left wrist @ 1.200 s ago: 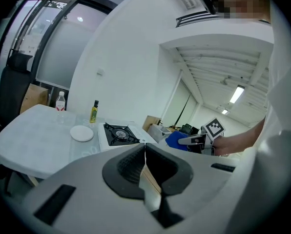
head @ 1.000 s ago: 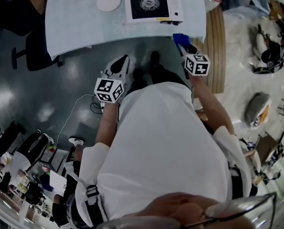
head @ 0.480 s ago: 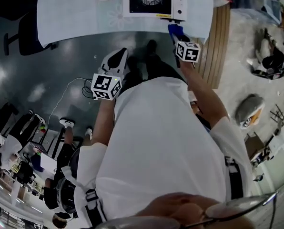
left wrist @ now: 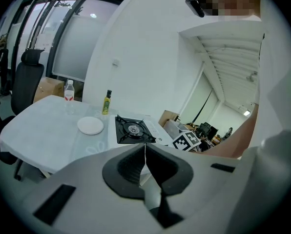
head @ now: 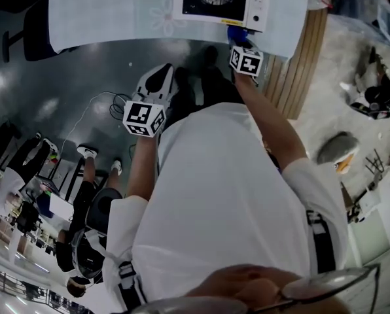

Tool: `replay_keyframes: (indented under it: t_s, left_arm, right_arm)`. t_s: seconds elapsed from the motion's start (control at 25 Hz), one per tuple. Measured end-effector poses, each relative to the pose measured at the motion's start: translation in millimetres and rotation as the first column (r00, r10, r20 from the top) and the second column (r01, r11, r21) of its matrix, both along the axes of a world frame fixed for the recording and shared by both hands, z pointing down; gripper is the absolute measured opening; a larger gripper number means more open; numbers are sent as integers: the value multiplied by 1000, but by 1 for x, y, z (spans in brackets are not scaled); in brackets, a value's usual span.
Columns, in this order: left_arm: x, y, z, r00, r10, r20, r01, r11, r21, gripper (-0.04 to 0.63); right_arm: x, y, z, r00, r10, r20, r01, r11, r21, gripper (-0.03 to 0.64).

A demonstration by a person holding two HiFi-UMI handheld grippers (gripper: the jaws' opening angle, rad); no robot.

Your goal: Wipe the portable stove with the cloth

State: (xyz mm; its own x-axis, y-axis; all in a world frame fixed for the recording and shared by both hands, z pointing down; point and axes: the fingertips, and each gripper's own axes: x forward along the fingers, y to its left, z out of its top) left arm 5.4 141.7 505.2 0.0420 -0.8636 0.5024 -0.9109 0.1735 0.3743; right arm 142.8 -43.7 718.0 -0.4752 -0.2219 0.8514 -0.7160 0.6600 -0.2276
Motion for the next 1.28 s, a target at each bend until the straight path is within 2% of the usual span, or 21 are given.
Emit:
replay_keyframes:
  t_s: [0.24,0.6,1.28]
  left_arm:
    - [-4,-4,0,999,-36,3,36,999,-11,35]
    - [-10,-5,3,994,-107,2,107,994,-22,35]
    - [-23,-1,6,964,-266,-4,266,964,-6,35]
  right_arm:
    - [-20,4,6,999,-43,15,44,998,-40,147]
    - [-54,19,9,984,-165,68,171,981,-93,147]
    - [-115,52,11,937,-328,116,345,919,-191,147]
